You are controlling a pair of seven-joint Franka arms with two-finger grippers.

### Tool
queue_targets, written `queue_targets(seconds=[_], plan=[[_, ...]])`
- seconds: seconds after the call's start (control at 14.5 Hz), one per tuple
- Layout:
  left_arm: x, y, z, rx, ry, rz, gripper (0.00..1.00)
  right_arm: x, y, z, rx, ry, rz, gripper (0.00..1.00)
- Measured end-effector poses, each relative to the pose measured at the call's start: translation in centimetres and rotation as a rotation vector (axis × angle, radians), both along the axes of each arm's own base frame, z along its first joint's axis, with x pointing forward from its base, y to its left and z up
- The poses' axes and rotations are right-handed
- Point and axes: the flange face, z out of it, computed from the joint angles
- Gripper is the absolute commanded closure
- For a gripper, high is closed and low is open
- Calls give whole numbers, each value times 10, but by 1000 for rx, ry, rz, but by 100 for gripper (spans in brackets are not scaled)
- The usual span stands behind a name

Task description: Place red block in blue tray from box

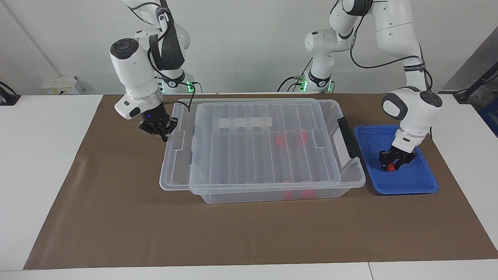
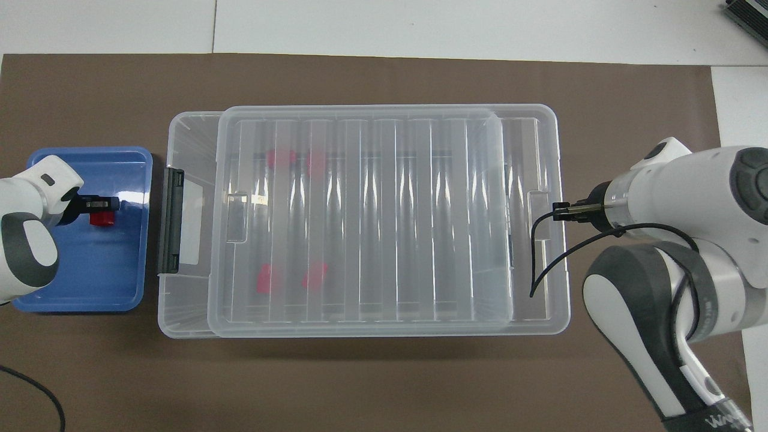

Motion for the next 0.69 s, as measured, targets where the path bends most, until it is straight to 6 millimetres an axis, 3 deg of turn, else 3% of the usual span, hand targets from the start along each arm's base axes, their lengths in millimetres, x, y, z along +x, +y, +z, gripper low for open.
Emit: queue_targets(seconds=[0.69], plan=[[1,-3,1,-2,2,-5,0,-11,49,2,10,1,8,100]])
